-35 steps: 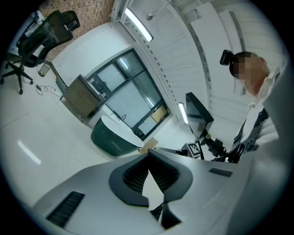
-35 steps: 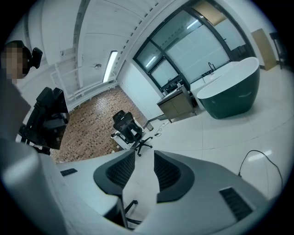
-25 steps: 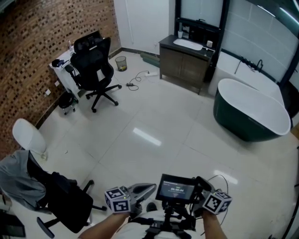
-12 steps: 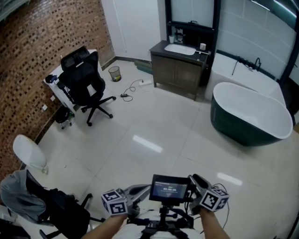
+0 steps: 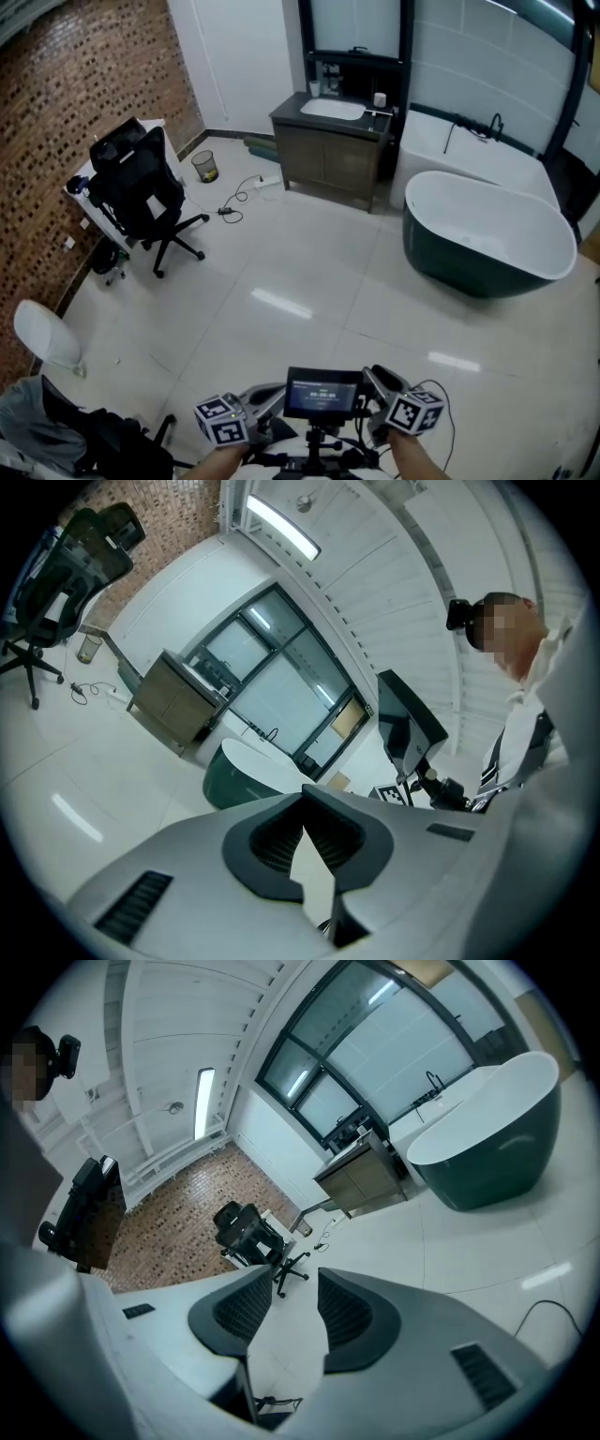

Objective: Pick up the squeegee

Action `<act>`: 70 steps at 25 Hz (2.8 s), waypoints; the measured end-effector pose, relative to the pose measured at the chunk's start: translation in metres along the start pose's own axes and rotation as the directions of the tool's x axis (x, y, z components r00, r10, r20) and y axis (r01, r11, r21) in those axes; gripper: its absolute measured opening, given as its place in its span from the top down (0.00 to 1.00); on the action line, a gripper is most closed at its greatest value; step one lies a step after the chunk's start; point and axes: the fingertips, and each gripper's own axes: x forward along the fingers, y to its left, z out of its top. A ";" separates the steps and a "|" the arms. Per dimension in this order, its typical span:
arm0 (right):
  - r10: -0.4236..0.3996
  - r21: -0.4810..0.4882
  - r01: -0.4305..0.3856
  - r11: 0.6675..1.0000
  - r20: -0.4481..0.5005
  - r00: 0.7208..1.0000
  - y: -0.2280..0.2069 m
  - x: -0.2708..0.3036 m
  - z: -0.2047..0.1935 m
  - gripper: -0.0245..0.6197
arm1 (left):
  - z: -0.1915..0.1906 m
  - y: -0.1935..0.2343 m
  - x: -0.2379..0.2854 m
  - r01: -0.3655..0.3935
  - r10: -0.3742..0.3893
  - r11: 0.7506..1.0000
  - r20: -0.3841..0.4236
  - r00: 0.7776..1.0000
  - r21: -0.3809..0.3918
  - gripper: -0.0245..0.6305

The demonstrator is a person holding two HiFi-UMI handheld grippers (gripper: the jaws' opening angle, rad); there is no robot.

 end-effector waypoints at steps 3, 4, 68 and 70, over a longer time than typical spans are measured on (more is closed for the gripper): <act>-0.014 -0.013 0.013 1.000 -0.028 1.000 0.005 0.017 -0.003 0.71 | 0.007 0.015 0.000 -0.015 0.015 1.000 0.001 1.000 -0.009 0.97; -0.020 -0.019 0.020 1.000 -0.035 0.999 0.008 0.024 -0.004 0.71 | 0.010 0.020 0.000 -0.014 0.014 1.000 0.002 1.000 -0.012 0.97; -0.266 -0.076 0.295 0.952 0.264 0.927 -0.003 0.418 0.335 0.57 | 0.396 0.405 0.172 0.162 -0.161 0.987 -0.097 0.982 0.008 0.97; -0.272 -0.076 0.299 0.951 0.256 0.928 -0.001 0.437 0.346 0.57 | 0.413 0.420 0.183 0.184 -0.180 0.983 -0.126 0.976 0.022 0.97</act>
